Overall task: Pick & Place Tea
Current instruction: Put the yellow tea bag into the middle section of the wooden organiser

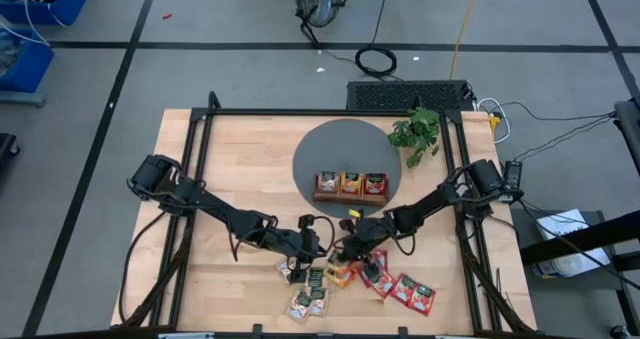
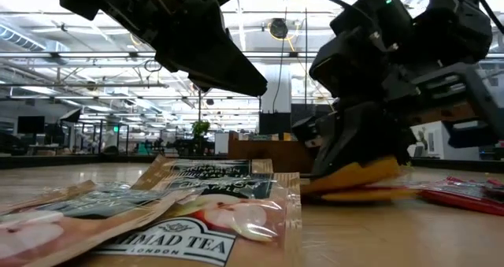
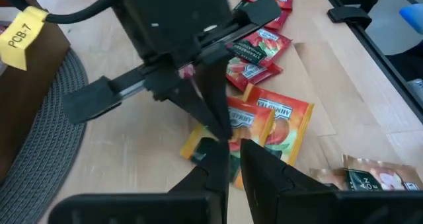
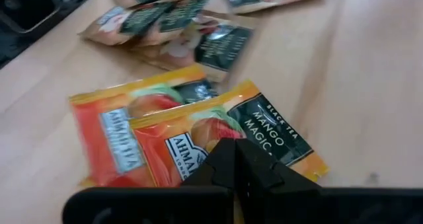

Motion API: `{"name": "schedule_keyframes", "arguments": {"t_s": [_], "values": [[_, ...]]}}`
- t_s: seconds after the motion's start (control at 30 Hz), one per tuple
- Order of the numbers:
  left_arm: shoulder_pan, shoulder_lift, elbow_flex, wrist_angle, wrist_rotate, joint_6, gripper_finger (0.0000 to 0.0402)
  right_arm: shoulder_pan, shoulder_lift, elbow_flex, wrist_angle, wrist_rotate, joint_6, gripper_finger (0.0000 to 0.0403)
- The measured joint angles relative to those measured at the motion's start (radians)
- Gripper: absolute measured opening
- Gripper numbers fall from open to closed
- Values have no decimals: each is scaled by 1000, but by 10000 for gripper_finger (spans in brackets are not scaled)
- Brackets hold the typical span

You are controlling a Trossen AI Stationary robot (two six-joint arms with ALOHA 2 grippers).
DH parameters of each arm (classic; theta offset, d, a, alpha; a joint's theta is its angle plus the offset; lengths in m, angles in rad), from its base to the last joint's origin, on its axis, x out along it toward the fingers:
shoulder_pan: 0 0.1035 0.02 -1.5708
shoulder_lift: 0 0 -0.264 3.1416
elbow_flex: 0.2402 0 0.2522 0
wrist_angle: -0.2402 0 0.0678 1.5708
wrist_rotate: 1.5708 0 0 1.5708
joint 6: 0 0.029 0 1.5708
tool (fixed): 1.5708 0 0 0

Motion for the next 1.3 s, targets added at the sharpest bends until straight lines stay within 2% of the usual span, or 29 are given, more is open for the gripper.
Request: {"name": "schedule_keyframes", "arguments": {"t_s": [0.1, 0.57, 0.7, 1.03, 1.17, 1.3], "values": [[0, 0, 0, 4, -1, -1, 42, -8, -1, -22, 20, 46, 22, 0], [0, 0, 0, 11, -1, -14, 42, -41, -1, -52, 30, 57, 69, 0], [0, 0, 0, 11, -7, -15, 42, -58, -6, -82, 41, 127, 82, 0], [0, 0, -1, 16, -56, -26, 42, -74, -17, -180, 225, 135, 122, 0], [0, 0, -1, 21, -110, -76, 42, -79, -17, -189, 238, 133, 138, 0], [1, 12, -1, 16, -207, -163, 42, -81, -17, -189, 241, 132, 139, 0]]}}
